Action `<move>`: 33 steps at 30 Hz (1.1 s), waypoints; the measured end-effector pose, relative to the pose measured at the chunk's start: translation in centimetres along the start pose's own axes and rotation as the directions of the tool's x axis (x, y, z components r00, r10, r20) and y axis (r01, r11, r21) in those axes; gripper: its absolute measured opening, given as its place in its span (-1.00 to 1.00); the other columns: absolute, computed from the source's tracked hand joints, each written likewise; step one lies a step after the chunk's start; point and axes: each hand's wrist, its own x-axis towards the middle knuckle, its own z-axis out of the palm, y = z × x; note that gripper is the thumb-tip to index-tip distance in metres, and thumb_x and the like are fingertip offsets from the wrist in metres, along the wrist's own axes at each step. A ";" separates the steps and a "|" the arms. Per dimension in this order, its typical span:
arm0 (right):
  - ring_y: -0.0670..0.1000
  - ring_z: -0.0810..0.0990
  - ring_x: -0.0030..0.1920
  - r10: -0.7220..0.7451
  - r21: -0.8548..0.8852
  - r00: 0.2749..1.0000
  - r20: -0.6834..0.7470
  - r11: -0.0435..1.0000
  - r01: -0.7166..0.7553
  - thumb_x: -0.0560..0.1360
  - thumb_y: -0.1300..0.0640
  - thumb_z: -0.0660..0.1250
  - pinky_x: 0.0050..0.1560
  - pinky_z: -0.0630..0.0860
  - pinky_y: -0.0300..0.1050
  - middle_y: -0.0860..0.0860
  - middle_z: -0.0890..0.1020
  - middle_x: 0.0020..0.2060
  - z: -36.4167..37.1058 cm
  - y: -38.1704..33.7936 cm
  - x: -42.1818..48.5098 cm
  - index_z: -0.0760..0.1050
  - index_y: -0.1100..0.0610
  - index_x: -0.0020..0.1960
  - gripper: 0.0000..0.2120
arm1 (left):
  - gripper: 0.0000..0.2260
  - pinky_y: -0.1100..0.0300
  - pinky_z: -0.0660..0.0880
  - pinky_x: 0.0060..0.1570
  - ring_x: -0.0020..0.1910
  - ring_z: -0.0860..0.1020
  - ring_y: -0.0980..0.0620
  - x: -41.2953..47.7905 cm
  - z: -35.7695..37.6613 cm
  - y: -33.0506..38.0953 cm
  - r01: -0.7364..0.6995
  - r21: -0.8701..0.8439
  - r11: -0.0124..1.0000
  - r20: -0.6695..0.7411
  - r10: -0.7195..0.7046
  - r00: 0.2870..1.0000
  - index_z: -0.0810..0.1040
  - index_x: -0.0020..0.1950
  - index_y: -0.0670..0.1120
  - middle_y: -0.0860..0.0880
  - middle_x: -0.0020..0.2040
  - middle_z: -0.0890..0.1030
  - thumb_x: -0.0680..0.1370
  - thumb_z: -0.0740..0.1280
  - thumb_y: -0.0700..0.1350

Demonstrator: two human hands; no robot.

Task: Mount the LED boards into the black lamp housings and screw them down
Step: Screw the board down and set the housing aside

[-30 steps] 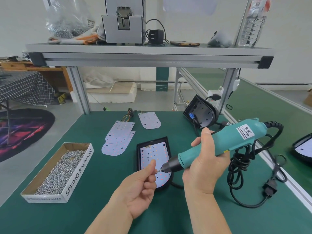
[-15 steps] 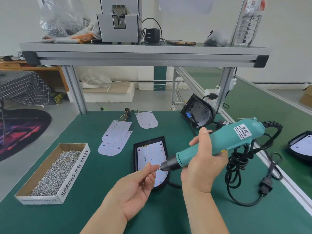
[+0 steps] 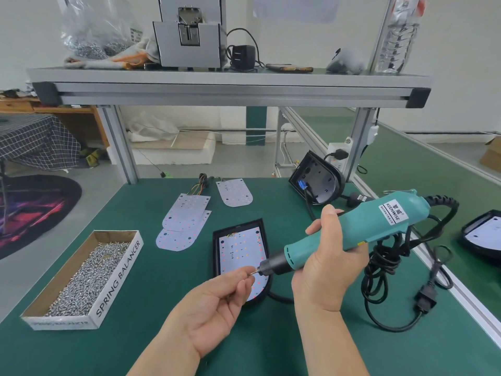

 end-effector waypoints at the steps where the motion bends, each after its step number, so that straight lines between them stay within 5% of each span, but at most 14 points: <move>1: -0.05 0.46 -0.37 0.006 0.001 1.000 0.001 1.000 -0.006 0.39 0.01 0.43 -0.26 0.46 -0.26 -0.04 0.48 -0.47 0.0 0.0 0.0 0.52 -0.09 -0.33 -0.85 | -0.68 0.29 0.61 -0.40 -0.35 0.65 -0.02 0.0 0.0 -0.1 -0.001 -0.005 1.000 -0.003 0.001 1.000 0.66 -0.05 -0.44 -0.27 -0.16 0.65 0.21 0.46 -0.40; 8: -0.04 0.45 -0.37 0.043 0.005 0.999 -0.017 0.999 -0.043 0.37 -0.01 0.44 -0.18 0.40 -0.05 -0.04 0.48 -0.47 0.0 0.1 -0.1 0.55 -0.10 -0.32 -0.88 | -0.61 0.29 0.60 -0.39 -0.30 0.68 -0.04 0.1 0.2 -0.4 -0.032 0.000 0.999 -0.015 0.032 0.999 0.67 -0.06 -0.43 -0.27 -0.13 0.67 0.13 0.49 -0.39; 13: -0.10 0.47 -0.39 0.045 -0.009 0.997 -0.060 0.999 -0.046 0.39 0.00 0.44 -0.31 0.45 -0.25 -0.09 0.51 -0.47 0.3 0.5 0.3 0.56 -0.18 -0.35 -0.84 | -0.77 0.31 0.60 -0.32 -0.24 0.71 -0.03 0.4 0.5 -1.1 -0.157 0.067 0.985 -0.033 0.159 0.987 0.70 -0.12 -0.36 -0.23 -0.08 0.70 0.25 0.43 -0.37; 17: -0.09 0.44 -0.44 0.120 0.011 0.983 -0.137 0.993 -0.119 0.46 0.01 0.43 -0.39 0.42 -0.22 -0.09 0.49 -0.46 0.7 0.7 1.3 0.54 -0.21 -0.42 -0.71 | -0.83 0.34 0.60 -0.24 -0.16 0.72 -0.02 0.5 1.6 -1.8 -0.313 0.108 0.943 -0.018 0.317 0.948 0.73 -0.14 -0.27 -0.16 -0.10 0.73 0.31 0.43 -0.31; 20: -0.08 0.45 -0.42 0.156 0.036 0.969 -0.192 0.988 -0.152 0.44 0.01 0.44 -0.38 0.43 -0.23 -0.07 0.50 -0.45 0.5 1.1 1.9 0.52 -0.10 -0.25 -0.86 | -0.87 0.34 0.60 -0.20 -0.12 0.72 -0.03 0.6 2.1 -1.8 -0.353 0.158 0.922 -0.007 0.359 0.933 0.74 -0.12 -0.24 -0.15 -0.09 0.73 0.43 0.40 -0.35; 27: -0.06 0.44 -0.41 0.138 0.018 0.977 -0.160 0.990 -0.137 0.40 0.03 0.46 -0.40 0.42 -0.25 -0.04 0.50 -0.46 0.2 1.9 2.6 0.48 -0.04 -0.20 -0.85 | -0.57 0.27 0.61 -0.29 -0.26 0.68 -0.05 0.6 0.4 -0.5 -0.313 0.186 0.931 -0.018 0.322 0.947 0.62 0.15 -0.23 -0.25 -0.21 0.65 0.33 0.51 -0.09; 30: -0.07 0.45 -0.42 0.099 -0.003 0.988 -0.117 0.995 -0.100 0.41 0.04 0.46 -0.35 0.43 -0.18 -0.06 0.51 -0.47 0.5 1.9 2.9 0.56 -0.13 -0.34 -0.82 | -0.62 0.27 0.39 -0.51 -0.48 0.45 0.05 2.1 -1.7 1.6 -0.311 0.500 0.808 -0.216 0.464 0.859 0.63 0.00 -0.21 -0.09 -0.36 0.57 0.44 0.49 0.10; 33: -0.06 0.46 -0.43 0.059 -0.037 0.996 -0.070 0.997 -0.061 0.41 0.06 0.47 -0.34 0.43 -0.21 -0.06 0.52 -0.48 0.7 2.6 3.0 0.45 0.02 -0.25 -0.81 | -0.54 0.16 0.12 -0.35 -0.36 0.20 -0.02 4.1 -3.1 3.4 -0.110 0.854 0.509 -0.253 0.591 0.766 0.40 -0.26 -0.15 -0.02 -0.36 0.28 0.42 0.49 0.20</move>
